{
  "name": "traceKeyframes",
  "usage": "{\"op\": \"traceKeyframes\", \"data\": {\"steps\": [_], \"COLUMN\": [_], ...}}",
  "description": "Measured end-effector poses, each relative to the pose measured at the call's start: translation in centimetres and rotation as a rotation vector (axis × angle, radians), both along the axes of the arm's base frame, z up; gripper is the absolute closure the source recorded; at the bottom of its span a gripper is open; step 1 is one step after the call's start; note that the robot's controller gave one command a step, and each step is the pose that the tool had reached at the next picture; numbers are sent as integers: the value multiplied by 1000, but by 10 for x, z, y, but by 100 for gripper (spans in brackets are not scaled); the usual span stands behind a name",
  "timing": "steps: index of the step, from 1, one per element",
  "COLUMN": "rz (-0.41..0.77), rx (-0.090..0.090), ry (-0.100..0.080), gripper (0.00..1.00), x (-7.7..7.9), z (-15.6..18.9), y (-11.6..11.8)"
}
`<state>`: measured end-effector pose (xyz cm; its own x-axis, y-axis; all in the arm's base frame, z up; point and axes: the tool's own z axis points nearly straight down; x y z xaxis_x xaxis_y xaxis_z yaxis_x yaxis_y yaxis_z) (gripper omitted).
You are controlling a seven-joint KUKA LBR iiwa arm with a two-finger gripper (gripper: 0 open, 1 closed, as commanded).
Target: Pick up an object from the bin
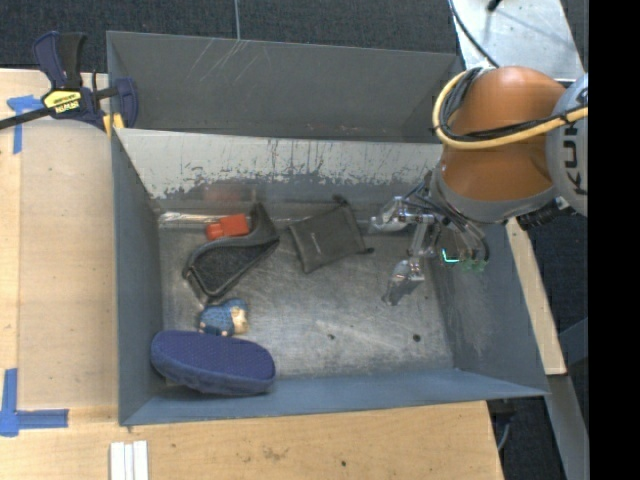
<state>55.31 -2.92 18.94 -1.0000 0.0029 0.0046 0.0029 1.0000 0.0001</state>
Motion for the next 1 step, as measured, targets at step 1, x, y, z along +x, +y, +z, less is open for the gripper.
{"op": "traceKeyframes", "data": {"steps": [1], "rz": [5], "rx": [-2], "ry": [-17], "gripper": [0], "x": [62], "z": [-102], "y": [18]}}
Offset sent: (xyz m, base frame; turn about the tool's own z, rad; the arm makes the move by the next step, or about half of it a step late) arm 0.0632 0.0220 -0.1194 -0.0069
